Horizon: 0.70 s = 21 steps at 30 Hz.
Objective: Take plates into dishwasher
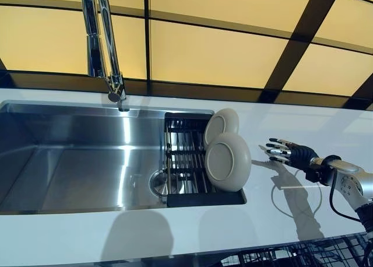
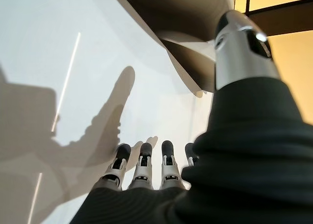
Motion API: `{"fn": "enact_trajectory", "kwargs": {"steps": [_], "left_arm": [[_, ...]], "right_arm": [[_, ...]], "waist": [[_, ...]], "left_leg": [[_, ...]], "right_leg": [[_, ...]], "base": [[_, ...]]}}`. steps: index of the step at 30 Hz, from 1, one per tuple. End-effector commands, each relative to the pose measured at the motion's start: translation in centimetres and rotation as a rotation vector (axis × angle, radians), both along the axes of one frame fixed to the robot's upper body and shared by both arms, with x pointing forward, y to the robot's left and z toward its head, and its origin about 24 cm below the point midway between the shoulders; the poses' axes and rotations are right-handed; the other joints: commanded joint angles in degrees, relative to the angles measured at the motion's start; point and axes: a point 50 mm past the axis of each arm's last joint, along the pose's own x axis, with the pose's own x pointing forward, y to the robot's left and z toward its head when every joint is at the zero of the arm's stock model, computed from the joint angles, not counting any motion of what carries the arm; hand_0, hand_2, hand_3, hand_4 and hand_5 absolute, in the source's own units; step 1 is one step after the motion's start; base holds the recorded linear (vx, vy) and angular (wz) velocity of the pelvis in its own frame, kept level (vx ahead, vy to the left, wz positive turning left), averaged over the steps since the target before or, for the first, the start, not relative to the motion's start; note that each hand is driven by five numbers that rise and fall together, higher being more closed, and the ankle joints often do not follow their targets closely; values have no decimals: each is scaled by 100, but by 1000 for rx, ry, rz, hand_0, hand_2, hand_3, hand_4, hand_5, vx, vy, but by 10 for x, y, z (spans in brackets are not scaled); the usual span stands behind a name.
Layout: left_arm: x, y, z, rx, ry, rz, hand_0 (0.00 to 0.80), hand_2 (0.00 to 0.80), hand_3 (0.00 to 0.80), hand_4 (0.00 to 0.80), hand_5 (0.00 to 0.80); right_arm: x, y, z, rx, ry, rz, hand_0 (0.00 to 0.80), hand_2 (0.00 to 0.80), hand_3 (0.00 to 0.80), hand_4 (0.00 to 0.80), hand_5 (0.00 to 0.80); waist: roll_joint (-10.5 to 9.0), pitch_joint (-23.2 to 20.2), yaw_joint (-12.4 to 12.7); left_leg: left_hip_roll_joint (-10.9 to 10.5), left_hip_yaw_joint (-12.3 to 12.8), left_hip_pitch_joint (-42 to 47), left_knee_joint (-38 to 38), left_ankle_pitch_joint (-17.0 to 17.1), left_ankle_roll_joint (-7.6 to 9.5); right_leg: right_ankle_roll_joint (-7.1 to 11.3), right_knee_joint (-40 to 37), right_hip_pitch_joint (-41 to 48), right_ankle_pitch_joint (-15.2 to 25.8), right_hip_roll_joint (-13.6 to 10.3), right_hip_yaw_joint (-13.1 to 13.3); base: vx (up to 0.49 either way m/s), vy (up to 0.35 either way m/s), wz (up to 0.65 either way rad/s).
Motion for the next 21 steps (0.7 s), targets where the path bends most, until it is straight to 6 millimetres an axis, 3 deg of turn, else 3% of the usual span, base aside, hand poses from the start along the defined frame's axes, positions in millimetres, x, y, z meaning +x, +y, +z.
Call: {"fn": "enact_trajectory", "kwargs": {"steps": [1, 21], "left_arm": [[10, 13, 7, 48, -25, -4, 0, 0, 0, 0, 0], [18, 15, 10, 56, -49, -7, 0, 0, 0, 0, 0]], "right_arm": [[-10, 11, -22, 16, 146, 119, 0, 0, 0, 0, 0], [-9, 49, -16, 141, 50, 177, 0, 0, 0, 0, 0]], "waist": [[-205, -241, 198], [-254, -157, 150]], "left_leg": [[-85, 99, -68, 181, -198, -3], [-93, 153, -99, 197, -226, 36]], "right_leg": [[561, 100, -219, 418, -212, 99], [631, 134, -307, 482, -210, 152]], "base": [[0, 0, 0], [-12, 4, -2]]}}
